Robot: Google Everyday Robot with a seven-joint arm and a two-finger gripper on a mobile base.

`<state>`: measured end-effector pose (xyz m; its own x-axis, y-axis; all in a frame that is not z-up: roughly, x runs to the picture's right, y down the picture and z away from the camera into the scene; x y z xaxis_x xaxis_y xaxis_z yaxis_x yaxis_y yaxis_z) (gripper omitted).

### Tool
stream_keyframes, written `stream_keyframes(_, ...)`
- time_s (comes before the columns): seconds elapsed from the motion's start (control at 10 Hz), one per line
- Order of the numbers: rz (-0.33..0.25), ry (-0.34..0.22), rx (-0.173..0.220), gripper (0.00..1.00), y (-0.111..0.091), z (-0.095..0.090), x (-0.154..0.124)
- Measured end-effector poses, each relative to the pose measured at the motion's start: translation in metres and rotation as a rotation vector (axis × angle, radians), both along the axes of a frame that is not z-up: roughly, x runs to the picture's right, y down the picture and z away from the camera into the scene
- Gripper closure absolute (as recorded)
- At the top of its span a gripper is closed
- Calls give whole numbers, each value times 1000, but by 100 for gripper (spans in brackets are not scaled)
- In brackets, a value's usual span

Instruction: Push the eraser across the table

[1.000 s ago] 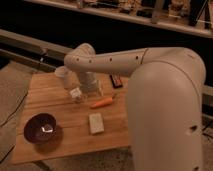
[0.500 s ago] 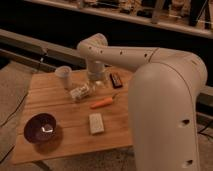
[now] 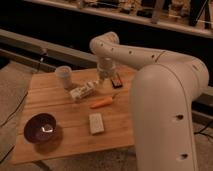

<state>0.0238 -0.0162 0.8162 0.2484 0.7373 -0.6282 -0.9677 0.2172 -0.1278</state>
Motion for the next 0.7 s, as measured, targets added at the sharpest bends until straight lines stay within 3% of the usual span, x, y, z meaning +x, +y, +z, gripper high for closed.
stream_keyframes(0.4, -11, -10, -2, 35, 8, 33, 1)
stream_keyframes(0.7, -46, 21, 5, 35, 7, 56, 17)
